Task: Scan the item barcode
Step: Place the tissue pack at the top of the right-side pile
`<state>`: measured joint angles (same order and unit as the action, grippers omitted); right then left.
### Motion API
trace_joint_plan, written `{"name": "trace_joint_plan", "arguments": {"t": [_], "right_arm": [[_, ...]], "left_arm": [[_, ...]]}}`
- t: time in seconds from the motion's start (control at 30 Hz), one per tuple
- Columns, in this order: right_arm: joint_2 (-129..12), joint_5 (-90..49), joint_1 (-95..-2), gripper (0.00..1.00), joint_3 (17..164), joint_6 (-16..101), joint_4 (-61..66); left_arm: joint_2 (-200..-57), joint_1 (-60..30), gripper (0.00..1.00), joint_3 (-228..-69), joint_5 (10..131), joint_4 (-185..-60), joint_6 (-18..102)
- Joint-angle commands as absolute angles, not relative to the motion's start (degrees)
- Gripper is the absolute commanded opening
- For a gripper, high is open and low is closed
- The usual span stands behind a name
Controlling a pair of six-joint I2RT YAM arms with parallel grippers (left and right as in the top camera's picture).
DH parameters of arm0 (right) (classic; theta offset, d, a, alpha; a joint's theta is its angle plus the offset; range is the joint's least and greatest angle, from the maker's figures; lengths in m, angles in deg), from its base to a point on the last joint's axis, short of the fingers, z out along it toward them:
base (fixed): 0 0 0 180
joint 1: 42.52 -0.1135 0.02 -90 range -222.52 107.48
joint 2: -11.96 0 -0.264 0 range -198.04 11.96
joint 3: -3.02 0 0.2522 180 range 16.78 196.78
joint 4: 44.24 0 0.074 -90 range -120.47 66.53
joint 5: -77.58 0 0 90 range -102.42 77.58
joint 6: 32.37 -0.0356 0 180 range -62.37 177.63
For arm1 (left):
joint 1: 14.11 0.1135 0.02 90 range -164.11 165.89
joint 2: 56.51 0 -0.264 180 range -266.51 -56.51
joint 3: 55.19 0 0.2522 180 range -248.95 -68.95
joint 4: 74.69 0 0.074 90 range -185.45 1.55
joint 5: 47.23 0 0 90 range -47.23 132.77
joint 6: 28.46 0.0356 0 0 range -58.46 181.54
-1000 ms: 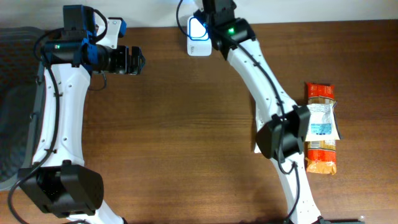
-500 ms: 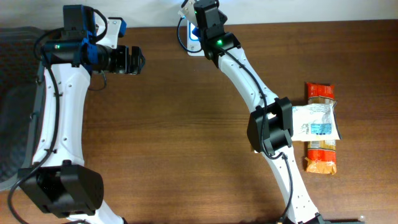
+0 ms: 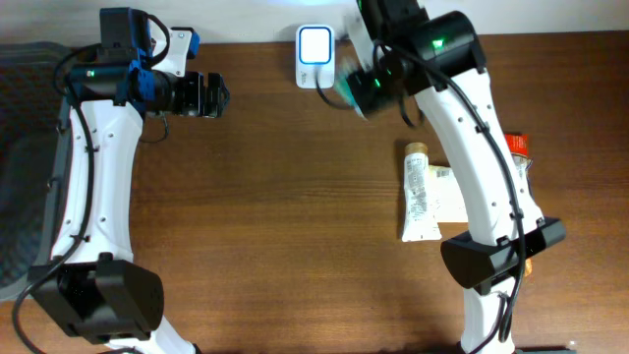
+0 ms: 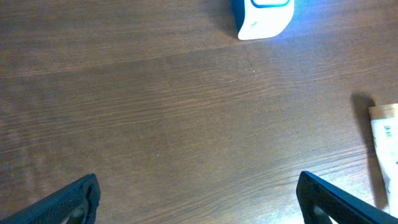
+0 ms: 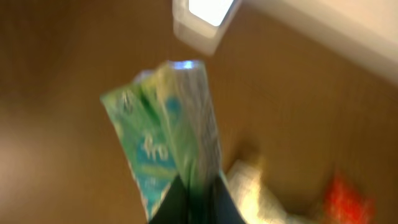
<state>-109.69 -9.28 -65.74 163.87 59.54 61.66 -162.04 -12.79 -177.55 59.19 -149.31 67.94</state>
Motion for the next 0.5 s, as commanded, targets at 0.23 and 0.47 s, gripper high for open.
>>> {"name": "trace_joint_plan", "arguments": {"t": [0.23, 0.47], "right_arm": [[-112.3, -4.7, -43.0, 0.18, 131.1, 39.0, 51.2], [-105.9, -9.4, -46.4, 0.59, 161.7, 44.6, 66.9]], "left_arm": [[-161.9, -12.4, 0.99, -177.9, 59.3, -149.2, 68.9], [-161.9, -12.4, 0.99, -177.9, 59.3, -149.2, 68.9]]}}
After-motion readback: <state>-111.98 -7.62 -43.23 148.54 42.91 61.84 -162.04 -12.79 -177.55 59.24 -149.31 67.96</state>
